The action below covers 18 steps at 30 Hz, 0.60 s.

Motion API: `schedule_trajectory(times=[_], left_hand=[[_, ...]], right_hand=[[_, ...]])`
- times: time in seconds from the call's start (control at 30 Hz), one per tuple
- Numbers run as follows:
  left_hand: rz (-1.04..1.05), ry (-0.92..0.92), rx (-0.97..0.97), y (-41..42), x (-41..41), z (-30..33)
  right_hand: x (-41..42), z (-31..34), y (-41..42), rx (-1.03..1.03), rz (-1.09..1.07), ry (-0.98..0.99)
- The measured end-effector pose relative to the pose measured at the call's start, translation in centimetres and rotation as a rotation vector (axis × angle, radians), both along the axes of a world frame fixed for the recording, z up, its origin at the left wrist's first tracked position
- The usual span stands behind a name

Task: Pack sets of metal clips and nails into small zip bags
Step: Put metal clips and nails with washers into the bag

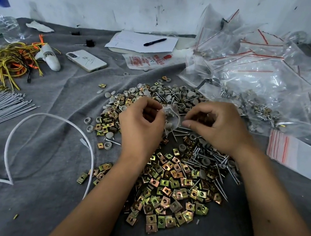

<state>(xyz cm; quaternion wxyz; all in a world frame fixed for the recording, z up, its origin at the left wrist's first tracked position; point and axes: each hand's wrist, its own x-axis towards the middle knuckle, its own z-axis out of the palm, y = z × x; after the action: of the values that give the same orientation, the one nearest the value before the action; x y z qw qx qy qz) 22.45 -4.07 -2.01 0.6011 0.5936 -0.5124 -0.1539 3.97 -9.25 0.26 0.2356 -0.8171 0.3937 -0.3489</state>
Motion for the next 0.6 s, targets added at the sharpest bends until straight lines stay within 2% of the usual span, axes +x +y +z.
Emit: schedule_trajectory(times=[0.1, 0.17, 0.37, 0.53, 0.6], left_hand=[[0.023, 0.002, -0.005, 0.0, 0.0, 0.0], [0.029, 0.012, -0.01, -0.1, 0.0, -0.1], [0.022, 0.019, -0.011, -0.2, 0.1, -0.1], [0.027, 0.009, -0.001, -0.2, 0.0, -0.1], [0.027, 0.004, 0.001, -0.2, 0.0, -0.1]], right_hand=[[-0.5, 0.3, 0.2, 0.243, 0.151, 0.213], [-0.8, 0.6, 0.3, 0.338, 0.228, 0.28], [-1.0, 1.1, 0.5, 0.379, 0.278, 0.462], [-0.9, 0.7, 0.5, 0.366, 0.257, 0.495], [-0.8, 0.7, 0.5, 0.354, 0.261, 0.428]])
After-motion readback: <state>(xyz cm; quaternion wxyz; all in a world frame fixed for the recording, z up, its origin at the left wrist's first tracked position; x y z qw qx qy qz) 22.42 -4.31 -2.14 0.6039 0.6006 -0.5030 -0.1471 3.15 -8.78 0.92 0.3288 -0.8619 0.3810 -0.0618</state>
